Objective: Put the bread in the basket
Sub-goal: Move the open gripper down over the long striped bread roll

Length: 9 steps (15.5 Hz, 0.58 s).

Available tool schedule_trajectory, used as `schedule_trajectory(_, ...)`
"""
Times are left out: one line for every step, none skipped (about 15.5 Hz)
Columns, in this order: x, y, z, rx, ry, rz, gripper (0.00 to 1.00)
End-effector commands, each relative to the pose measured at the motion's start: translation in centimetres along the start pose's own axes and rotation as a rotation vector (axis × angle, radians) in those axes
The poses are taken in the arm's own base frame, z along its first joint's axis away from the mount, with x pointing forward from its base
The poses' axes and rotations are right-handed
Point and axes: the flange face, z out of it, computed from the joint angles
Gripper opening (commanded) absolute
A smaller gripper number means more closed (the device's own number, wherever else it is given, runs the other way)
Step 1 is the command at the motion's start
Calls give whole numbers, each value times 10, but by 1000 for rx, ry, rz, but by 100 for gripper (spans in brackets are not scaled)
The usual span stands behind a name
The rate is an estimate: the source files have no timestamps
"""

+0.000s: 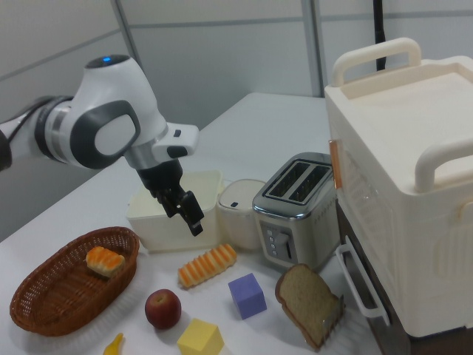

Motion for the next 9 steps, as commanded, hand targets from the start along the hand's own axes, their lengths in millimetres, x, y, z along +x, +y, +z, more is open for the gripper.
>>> schedule_trajectory(0,-17,19,26,-13,29,100)
schedule_trajectory(3,-22,23,35,7,53,100)
schedule_trajectory(4,-36,38,40,19,79,100)
schedule_trajectory(7,-42,47,40,25,94,100)
schedule_trajectory(9,-44,54,35,18,90,100)
schedule_trajectory(9,-48,61,31,9,90,100)
schedule_trajectory(9,-54,68,24,5,90,100)
schedule_trajectory(10,-58,75,13,8,91,100)
schedule_trajectory(11,-59,84,-1,0,95,100)
